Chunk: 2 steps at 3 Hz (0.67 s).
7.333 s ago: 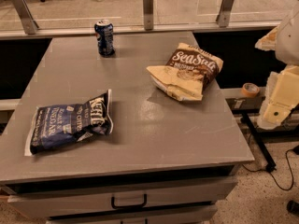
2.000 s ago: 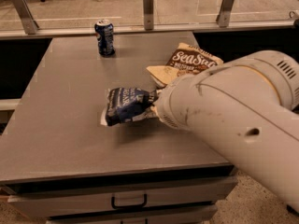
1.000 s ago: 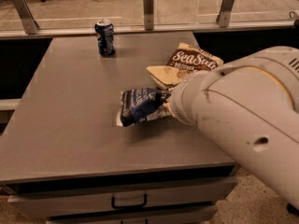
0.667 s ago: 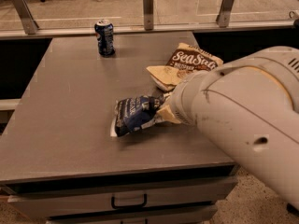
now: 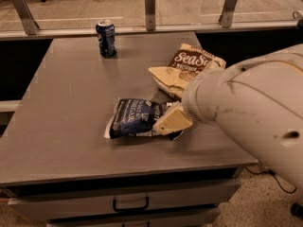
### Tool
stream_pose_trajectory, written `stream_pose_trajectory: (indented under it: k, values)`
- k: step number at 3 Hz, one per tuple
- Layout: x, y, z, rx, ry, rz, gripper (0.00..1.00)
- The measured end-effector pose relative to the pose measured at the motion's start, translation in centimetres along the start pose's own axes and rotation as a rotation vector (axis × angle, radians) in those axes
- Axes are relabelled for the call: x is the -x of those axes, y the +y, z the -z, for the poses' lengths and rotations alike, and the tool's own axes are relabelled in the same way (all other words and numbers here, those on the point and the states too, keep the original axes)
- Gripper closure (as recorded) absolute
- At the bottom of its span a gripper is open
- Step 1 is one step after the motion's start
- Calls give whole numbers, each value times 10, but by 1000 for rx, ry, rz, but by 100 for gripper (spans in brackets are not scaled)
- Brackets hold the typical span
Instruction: Move blue chip bag near brown chip bag
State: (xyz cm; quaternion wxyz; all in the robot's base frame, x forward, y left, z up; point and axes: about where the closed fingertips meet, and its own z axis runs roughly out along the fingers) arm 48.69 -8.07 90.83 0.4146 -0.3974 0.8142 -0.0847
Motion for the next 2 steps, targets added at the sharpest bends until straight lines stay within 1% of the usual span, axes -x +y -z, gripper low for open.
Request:
stream_pose_trajectory:
  k: [1,2]
  values:
    - [-23,-47,42,-94,14,-72,0]
    - [-54,-90,98,-248,61,-144,0]
